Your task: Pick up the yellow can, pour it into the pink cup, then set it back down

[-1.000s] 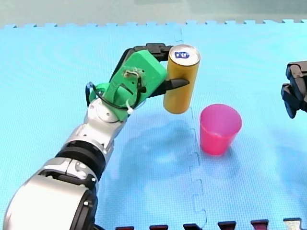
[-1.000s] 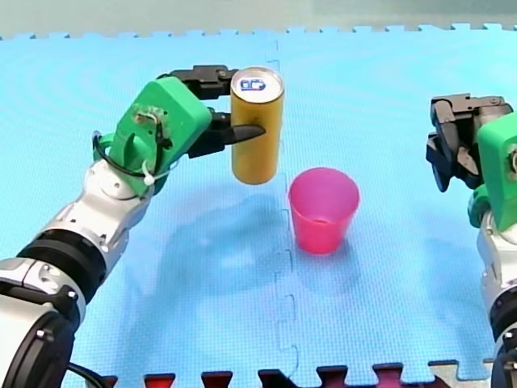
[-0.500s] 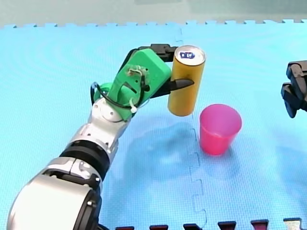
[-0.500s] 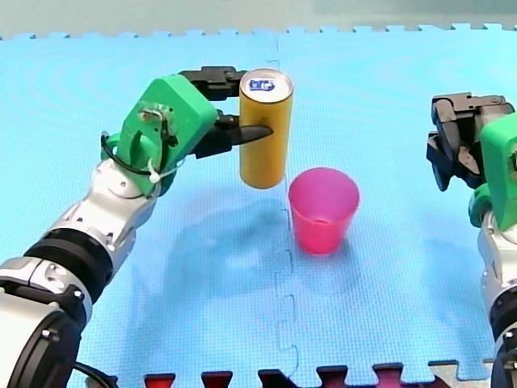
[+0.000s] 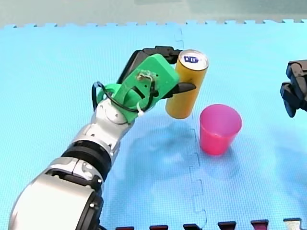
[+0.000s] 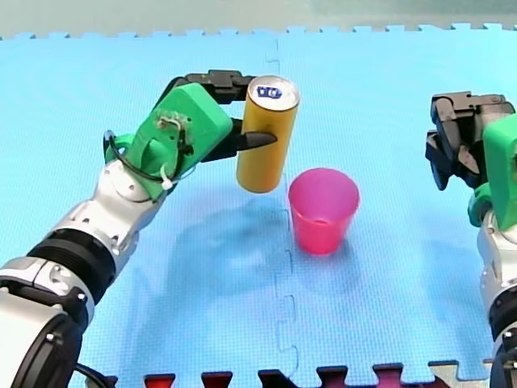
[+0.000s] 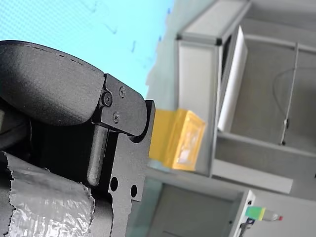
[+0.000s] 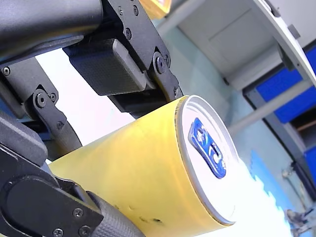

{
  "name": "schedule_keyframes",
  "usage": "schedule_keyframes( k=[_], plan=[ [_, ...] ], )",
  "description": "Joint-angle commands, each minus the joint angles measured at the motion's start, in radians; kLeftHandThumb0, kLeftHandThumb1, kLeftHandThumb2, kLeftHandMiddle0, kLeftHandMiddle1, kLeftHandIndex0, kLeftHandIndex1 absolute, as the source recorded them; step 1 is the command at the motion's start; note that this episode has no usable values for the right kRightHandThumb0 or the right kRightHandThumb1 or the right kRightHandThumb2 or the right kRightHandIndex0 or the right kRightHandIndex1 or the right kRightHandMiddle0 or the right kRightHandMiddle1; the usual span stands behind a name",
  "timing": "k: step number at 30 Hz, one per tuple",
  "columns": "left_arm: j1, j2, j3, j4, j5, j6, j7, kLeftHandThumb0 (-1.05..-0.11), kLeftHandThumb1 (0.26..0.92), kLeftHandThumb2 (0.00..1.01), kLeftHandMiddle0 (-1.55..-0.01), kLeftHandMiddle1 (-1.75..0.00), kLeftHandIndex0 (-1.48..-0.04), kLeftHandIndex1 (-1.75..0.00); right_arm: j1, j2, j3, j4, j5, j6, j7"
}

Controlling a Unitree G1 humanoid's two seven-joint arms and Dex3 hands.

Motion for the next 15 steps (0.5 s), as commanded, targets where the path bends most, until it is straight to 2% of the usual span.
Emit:
schedule_keyframes(
  k=[1,5,9,15],
  plan=[
    [-0.013,0.003,-0.011,0.001,0.009,-0.001,0.017,-0.367,0.776,0.00,-1.37,0.00,-1.18,0.00,0.001,-0.003,0.002,-0.003,-0.002,-0.006,-0.005],
    [-0.010,0.009,-0.071,0.000,0.077,-0.006,0.095,-0.374,0.774,0.00,-1.37,0.00,-1.18,0.00,0.003,-0.002,0.004,-0.005,-0.003,-0.006,-0.010],
    [-0.010,0.021,-0.145,0.000,0.165,0.000,0.181,-0.422,0.778,0.00,-1.35,0.00,-1.14,0.00,0.004,-0.001,0.005,-0.006,-0.003,-0.006,-0.013],
    [-0.008,0.036,-0.211,0.000,0.233,-0.016,0.257,-0.452,0.804,0.01,-1.33,0.00,-1.12,0.00,0.007,-0.006,0.012,-0.008,-0.011,-0.005,-0.027]
  ],
)
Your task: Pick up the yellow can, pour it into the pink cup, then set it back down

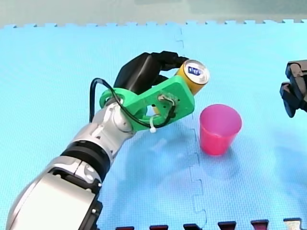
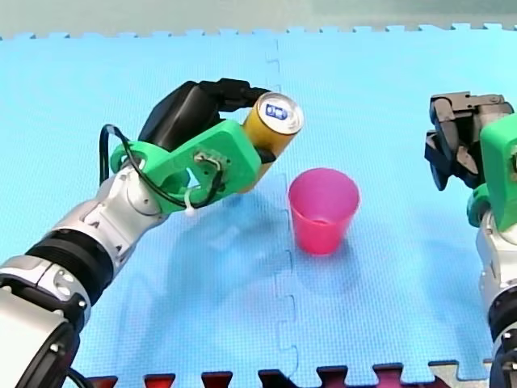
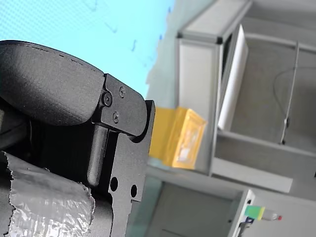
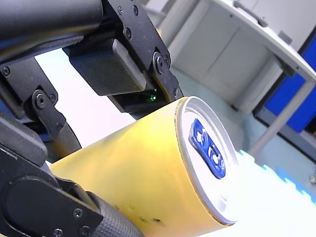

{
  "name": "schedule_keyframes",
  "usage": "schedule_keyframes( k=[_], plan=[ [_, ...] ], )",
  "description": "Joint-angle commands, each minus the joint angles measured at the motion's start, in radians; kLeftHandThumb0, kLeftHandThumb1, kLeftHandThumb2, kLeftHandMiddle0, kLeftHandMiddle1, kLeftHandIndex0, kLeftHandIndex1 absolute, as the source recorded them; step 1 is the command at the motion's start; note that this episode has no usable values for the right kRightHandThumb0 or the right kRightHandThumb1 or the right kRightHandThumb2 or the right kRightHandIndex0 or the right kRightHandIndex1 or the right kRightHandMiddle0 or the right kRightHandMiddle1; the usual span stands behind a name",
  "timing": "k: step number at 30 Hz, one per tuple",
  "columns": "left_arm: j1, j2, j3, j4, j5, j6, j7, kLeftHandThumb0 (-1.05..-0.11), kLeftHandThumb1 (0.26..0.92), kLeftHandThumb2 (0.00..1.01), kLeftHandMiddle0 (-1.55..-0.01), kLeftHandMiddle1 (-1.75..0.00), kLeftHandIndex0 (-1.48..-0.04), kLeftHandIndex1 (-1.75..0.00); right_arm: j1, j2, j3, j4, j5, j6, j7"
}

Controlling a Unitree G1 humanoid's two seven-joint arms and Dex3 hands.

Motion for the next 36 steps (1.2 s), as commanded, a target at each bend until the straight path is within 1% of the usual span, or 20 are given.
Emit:
schedule_keyframes(
  k=[1,4,7,19,27,36],
  plan=[
    [-0.008,0.008,-0.023,-0.001,0.017,-0.012,0.031,-0.453,0.808,0.01,-1.33,0.00,-1.11,0.00,0.002,-0.006,0.001,-0.002,-0.002,-0.003,-0.006],
    [-0.007,0.013,-0.051,0.000,0.046,-0.014,0.080,-0.452,0.825,0.01,-1.34,-0.01,-1.12,0.00,0.002,-0.006,0.002,-0.001,-0.005,-0.002,-0.012],
    [-0.007,0.014,-0.064,0.002,0.058,-0.015,0.103,-0.450,0.834,0.01,-1.33,0.00,-1.12,0.00,0.002,-0.005,0.003,0.001,-0.008,-0.001,-0.016],
    [-0.011,0.016,-0.071,0.004,0.048,-0.021,0.107,-0.443,0.849,0.00,-1.33,0.00,-1.11,0.00,0.003,-0.004,0.007,0.005,-0.015,-0.002,-0.026],
    [-0.031,0.017,-0.039,-0.014,0.003,-0.061,0.082,-0.427,0.849,0.00,-1.32,0.00,-1.11,0.00,0.000,-0.005,0.009,0.005,-0.018,0.002,-0.035],
    [-0.041,0.015,-0.038,-0.024,-0.002,-0.117,0.101,-0.389,0.832,0.00,-1.31,0.00,-1.11,0.00,-0.004,-0.004,0.009,0.011,-0.019,0.005,-0.035]
  ],
)
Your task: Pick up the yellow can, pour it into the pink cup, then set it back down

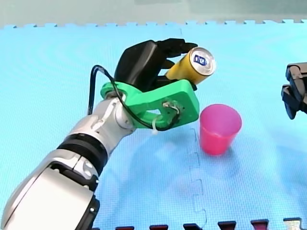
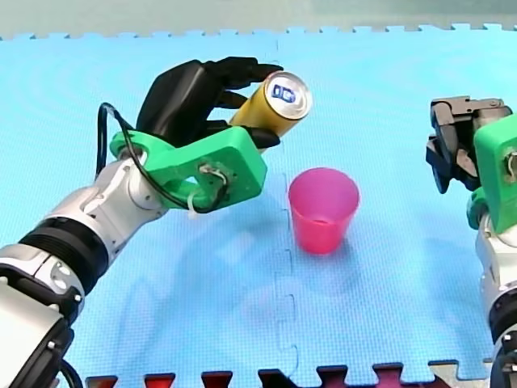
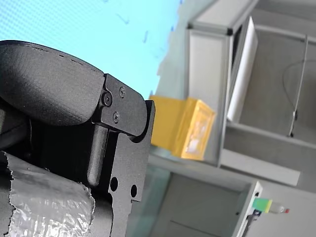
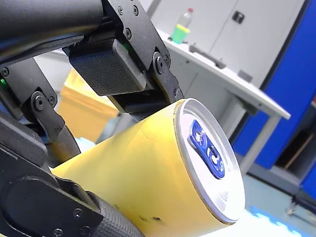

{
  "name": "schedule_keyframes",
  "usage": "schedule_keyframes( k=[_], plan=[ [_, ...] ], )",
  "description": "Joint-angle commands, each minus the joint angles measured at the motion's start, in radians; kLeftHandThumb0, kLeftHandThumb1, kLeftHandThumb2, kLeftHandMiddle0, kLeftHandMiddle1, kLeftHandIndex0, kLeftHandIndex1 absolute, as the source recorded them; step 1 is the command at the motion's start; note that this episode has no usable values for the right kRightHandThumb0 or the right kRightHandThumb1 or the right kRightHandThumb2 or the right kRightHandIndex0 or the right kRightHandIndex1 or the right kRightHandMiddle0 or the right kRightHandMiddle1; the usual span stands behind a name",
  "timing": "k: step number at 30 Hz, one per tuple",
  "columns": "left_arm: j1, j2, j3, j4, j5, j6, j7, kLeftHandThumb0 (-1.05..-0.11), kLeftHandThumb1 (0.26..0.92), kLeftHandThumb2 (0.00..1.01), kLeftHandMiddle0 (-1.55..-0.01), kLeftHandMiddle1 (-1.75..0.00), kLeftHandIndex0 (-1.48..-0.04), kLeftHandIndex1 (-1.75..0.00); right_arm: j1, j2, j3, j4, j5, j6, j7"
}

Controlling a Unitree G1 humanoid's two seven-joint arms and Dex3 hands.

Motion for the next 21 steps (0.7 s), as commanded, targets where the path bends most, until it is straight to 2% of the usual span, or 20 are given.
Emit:
schedule_keyframes(
  k=[1,9,13,17,21],
  plan=[
    [-0.017,-0.001,0.003,-0.004,-0.006,-0.016,0.009,-0.387,0.831,0.00,-1.31,0.00,-1.11,0.00,-0.006,-0.003,-0.001,0.001,0.002,0.000,0.001],
    [-0.042,-0.004,-0.014,0.001,0.015,-0.023,0.027,-0.372,0.825,0.00,-1.32,0.00,-1.13,-0.01,-0.008,0.003,-0.011,0.000,0.016,-0.010,0.023],
    [-0.057,-0.014,-0.050,0.010,0.052,0.023,0.020,-0.363,0.823,0.00,-1.33,-0.01,-1.14,-0.01,-0.010,0.006,-0.018,0.000,0.024,-0.010,0.035],
    [-0.064,-0.024,-0.092,0.015,0.095,0.091,0.005,-0.441,0.857,0.01,-1.24,0.00,-1.08,0.00,-0.008,0.007,-0.023,-0.001,0.028,-0.011,0.040],
    [-0.060,-0.021,-0.114,0.008,0.115,0.094,0.022,-0.476,0.886,0.02,-1.21,0.00,-1.04,0.00,-0.008,0.007,-0.022,-0.001,0.026,-0.011,0.033]
  ],
)
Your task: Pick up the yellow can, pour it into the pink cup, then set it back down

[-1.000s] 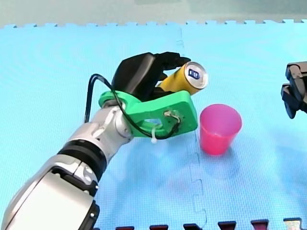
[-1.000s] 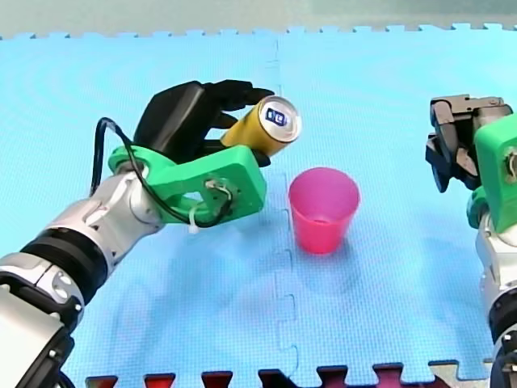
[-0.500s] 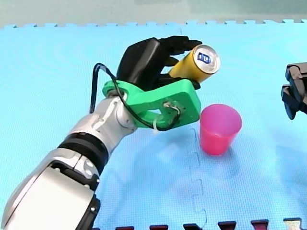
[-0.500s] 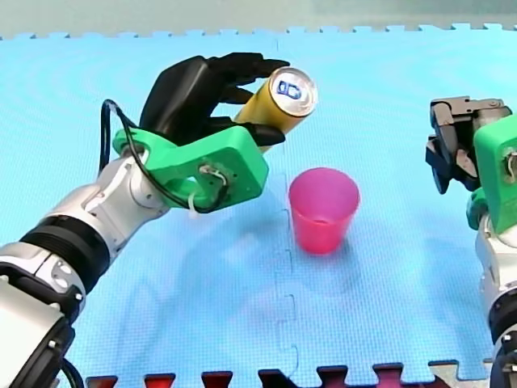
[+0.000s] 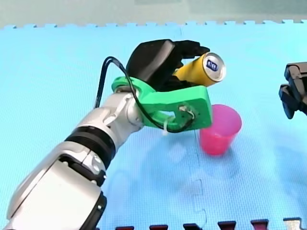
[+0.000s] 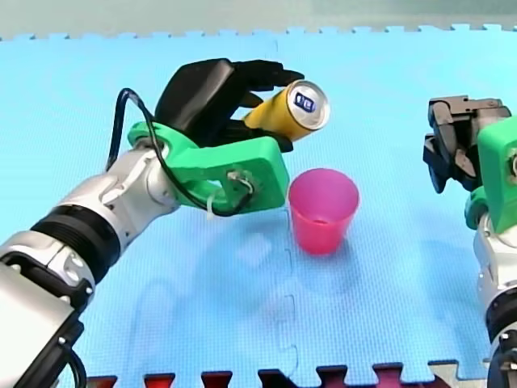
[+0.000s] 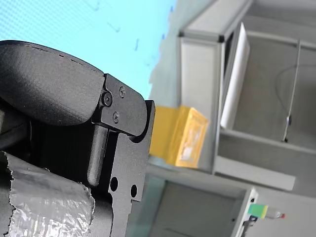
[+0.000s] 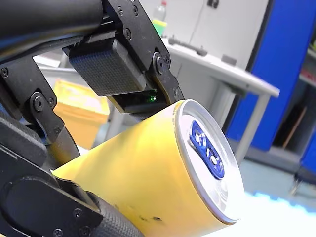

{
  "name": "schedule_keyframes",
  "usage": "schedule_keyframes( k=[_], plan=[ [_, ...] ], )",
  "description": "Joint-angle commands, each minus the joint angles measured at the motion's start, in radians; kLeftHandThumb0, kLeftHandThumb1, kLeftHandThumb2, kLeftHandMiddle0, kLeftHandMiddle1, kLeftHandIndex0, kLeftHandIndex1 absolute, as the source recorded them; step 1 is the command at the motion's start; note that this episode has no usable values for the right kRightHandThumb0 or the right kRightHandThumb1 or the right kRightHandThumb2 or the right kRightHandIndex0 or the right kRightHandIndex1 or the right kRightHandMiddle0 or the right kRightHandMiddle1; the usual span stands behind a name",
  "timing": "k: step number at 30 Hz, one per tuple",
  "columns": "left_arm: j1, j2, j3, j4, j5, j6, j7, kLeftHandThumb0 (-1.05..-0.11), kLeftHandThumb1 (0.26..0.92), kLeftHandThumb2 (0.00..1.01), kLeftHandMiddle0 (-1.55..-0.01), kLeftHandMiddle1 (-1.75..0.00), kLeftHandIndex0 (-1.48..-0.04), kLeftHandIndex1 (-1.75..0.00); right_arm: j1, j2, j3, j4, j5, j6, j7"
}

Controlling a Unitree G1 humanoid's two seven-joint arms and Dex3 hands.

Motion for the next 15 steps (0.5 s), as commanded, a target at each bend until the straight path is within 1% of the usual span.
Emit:
schedule_keyframes(
  k=[1,4,6,9,12,15],
  plan=[
    [-0.008,0.005,-0.013,-0.006,0.009,-0.004,0.022,-0.480,0.889,0.01,-1.21,0.00,-1.04,0.00,-0.004,-0.003,-0.001,-0.002,0.001,-0.005,-0.006],
    [-0.011,-0.004,-0.058,0.016,0.058,0.044,0.058,-0.468,0.891,0.01,-1.24,-0.02,-1.05,0.00,-0.002,-0.002,0.002,-0.002,-0.002,-0.006,-0.013],
    [-0.012,-0.007,-0.072,0.024,0.073,0.064,0.062,-0.458,0.892,0.01,-1.24,-0.02,-1.06,-0.01,-0.002,-0.001,0.003,-0.003,-0.003,-0.006,-0.016],
    [-0.009,-0.007,-0.079,0.026,0.076,0.069,0.068,-0.428,0.891,0.00,-1.24,-0.02,-1.07,-0.01,-0.001,-0.001,0.002,-0.004,-0.003,-0.007,-0.017],
    [-0.002,0.002,-0.099,0.015,0.094,0.049,0.111,-0.407,0.890,0.00,-1.24,-0.02,-1.08,-0.01,-0.001,-0.001,0.000,-0.004,0.000,-0.006,-0.015],
    [-0.001,0.005,-0.114,0.016,0.107,0.047,0.137,-0.397,0.891,0.00,-1.25,-0.02,-1.09,-0.01,0.000,-0.001,-0.002,-0.003,0.002,-0.007,-0.012]
  ],
)
